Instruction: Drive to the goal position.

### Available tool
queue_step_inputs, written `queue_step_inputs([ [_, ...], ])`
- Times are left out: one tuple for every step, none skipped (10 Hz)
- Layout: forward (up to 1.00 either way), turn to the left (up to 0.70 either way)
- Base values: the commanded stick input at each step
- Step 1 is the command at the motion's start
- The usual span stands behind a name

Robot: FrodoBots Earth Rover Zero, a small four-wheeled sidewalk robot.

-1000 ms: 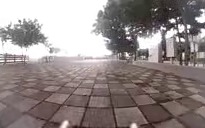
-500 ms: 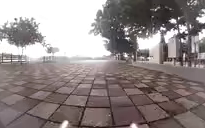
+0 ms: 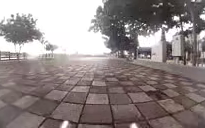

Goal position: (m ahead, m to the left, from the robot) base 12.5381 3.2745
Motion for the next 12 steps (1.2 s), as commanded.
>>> queue_step_inputs([
  [0.70, 0.00],
  [0.70, 0.00],
  [0.70, 0.02],
  [0.70, 0.00],
  [0.70, 0.00],
  [0.70, 0.00],
  [0.70, 0.00],
  [0.70, 0.00],
  [0.70, 0.00],
  [0.70, 0.00],
  [0.70, 0.00],
  [0.70, 0.00],
])
